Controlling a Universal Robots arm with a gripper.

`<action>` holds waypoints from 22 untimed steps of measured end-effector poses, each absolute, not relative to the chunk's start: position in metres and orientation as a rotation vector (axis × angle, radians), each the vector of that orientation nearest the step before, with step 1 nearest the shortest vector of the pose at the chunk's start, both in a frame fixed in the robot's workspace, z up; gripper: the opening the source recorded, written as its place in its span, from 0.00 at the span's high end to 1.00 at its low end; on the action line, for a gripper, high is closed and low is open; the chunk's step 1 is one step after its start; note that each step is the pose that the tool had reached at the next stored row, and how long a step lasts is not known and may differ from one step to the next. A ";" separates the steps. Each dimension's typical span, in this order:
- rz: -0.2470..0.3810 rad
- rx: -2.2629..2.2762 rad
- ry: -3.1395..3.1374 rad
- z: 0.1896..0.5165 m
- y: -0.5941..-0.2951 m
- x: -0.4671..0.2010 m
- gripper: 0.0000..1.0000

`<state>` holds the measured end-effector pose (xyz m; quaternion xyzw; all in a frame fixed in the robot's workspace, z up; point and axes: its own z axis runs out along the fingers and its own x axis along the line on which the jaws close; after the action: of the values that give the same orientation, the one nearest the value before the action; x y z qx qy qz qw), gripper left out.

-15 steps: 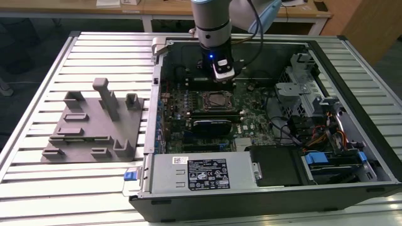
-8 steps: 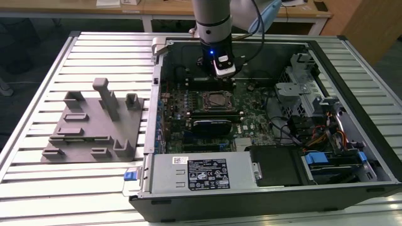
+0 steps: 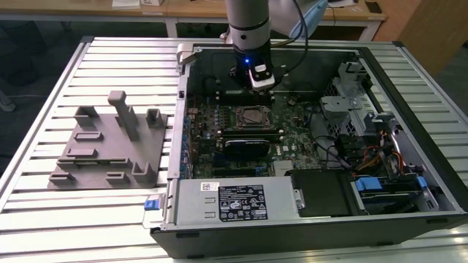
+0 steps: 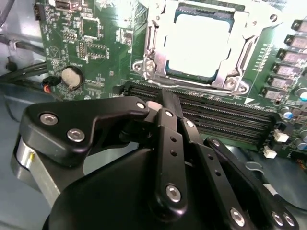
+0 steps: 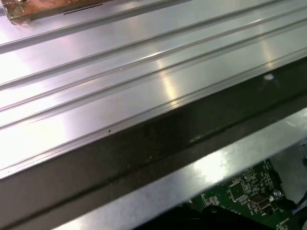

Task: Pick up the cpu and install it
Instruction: 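Install the first cpu locking lever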

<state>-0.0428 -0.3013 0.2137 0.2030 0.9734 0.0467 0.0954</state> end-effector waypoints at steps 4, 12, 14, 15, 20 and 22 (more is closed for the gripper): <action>0.099 0.613 2.939 0.214 -0.301 -0.036 0.89; 0.051 0.632 3.028 0.213 -0.301 -0.029 0.89; 0.051 0.632 3.028 0.213 -0.301 -0.029 0.89; 0.051 0.632 3.028 0.213 -0.301 -0.029 0.89; 0.051 0.632 3.028 0.213 -0.304 -0.029 0.89; 0.051 0.632 3.028 0.213 -0.307 -0.029 0.89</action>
<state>-0.0288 -0.3075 0.2132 0.2043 0.9785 0.0164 0.0241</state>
